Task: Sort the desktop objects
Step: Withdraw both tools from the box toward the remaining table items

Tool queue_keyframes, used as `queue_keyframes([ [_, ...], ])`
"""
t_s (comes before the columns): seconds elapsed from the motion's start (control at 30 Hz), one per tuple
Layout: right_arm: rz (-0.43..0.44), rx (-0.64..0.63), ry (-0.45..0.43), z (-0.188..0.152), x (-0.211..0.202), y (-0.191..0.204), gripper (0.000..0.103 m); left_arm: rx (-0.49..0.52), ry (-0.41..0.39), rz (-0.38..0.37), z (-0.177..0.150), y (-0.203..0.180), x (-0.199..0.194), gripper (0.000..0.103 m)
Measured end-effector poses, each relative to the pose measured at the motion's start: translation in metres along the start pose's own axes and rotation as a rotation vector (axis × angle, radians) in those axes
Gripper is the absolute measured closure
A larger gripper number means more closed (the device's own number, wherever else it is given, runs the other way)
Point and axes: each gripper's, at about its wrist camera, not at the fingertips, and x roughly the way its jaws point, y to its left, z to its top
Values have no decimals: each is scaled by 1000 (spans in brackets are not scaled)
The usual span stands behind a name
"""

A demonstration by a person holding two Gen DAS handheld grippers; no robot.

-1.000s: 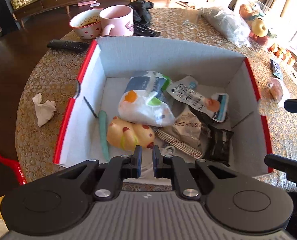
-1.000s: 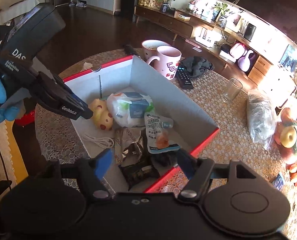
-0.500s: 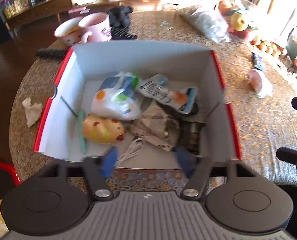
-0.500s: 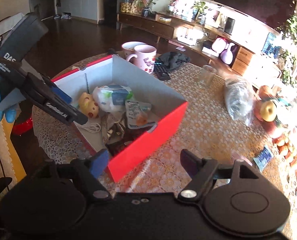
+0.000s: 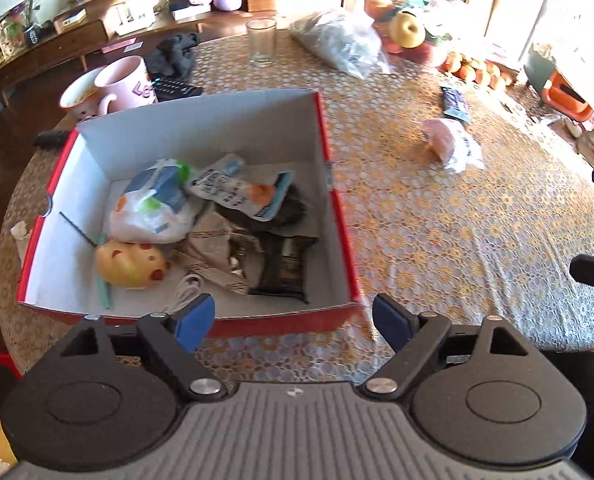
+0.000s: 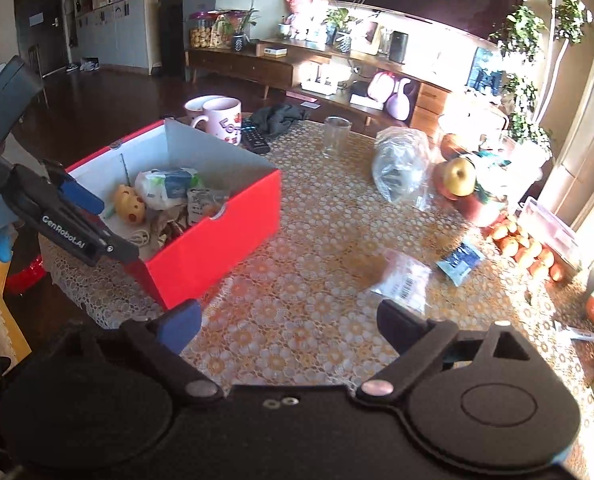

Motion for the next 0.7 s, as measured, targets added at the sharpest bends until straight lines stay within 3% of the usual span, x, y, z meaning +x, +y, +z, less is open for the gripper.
queue_keyframes([
  [0.17,-39,41,3,-17,-7,-23,7,14,-30,-16,0,-26,-4,1],
  [0.7,-173,185,12,-50,-11,-101,7,65,-118,-33,11,-117,7,1],
])
